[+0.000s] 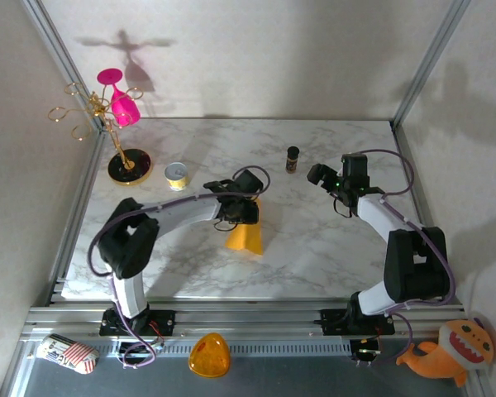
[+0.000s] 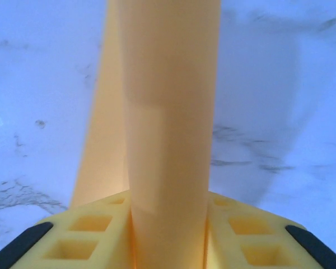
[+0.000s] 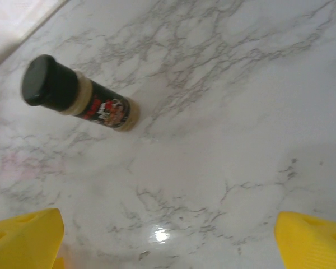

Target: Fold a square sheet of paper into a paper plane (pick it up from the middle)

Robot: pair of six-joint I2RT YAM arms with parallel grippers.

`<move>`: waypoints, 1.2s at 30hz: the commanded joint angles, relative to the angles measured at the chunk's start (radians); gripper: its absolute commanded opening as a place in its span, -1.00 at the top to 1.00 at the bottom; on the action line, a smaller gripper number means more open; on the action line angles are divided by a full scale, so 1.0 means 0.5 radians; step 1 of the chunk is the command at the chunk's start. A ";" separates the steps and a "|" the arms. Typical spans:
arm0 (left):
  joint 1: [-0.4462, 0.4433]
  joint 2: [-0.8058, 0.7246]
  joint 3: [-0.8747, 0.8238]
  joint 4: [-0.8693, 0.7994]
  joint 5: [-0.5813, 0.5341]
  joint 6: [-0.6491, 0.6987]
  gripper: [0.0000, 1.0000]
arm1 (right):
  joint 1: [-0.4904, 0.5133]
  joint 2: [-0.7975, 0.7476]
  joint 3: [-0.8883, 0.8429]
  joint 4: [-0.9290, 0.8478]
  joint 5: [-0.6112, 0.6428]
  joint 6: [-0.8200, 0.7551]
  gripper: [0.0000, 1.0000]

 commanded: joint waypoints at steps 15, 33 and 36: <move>0.311 -0.051 -0.444 0.801 0.605 -0.091 0.47 | 0.099 0.008 -0.298 0.448 -0.915 0.178 -0.73; 0.316 0.061 -0.495 0.601 0.267 0.079 0.50 | 0.726 0.514 0.061 0.278 -0.610 0.146 0.36; 0.315 0.083 -0.492 0.591 0.268 0.094 0.51 | 0.770 0.611 0.132 0.254 -0.627 0.140 0.63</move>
